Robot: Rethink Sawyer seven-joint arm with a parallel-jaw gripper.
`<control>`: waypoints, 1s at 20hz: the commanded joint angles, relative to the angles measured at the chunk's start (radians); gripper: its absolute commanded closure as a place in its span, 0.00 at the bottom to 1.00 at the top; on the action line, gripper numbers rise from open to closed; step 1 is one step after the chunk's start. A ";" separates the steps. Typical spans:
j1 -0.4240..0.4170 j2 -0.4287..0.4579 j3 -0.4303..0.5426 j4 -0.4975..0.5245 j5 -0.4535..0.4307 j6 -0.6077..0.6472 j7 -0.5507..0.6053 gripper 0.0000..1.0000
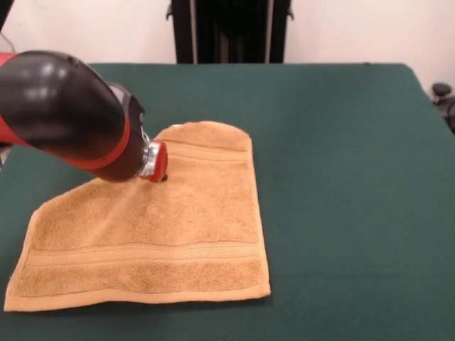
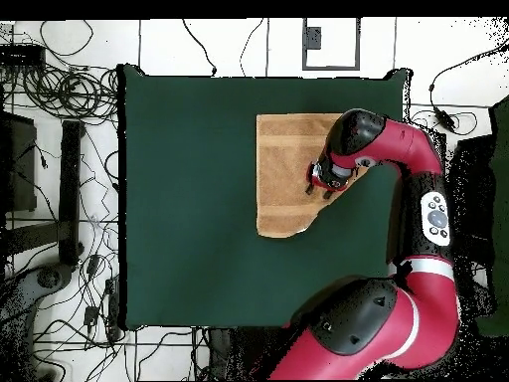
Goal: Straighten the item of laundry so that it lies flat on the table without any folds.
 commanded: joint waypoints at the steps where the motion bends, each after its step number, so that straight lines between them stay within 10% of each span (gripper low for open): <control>1: -0.001 -0.051 -0.005 0.183 -0.037 -0.320 -0.080 1.00; 12: 0.099 -0.074 -0.051 0.149 -0.099 -0.483 0.047 1.00; 20: 0.100 -0.068 0.009 0.238 0.424 -0.017 0.506 1.00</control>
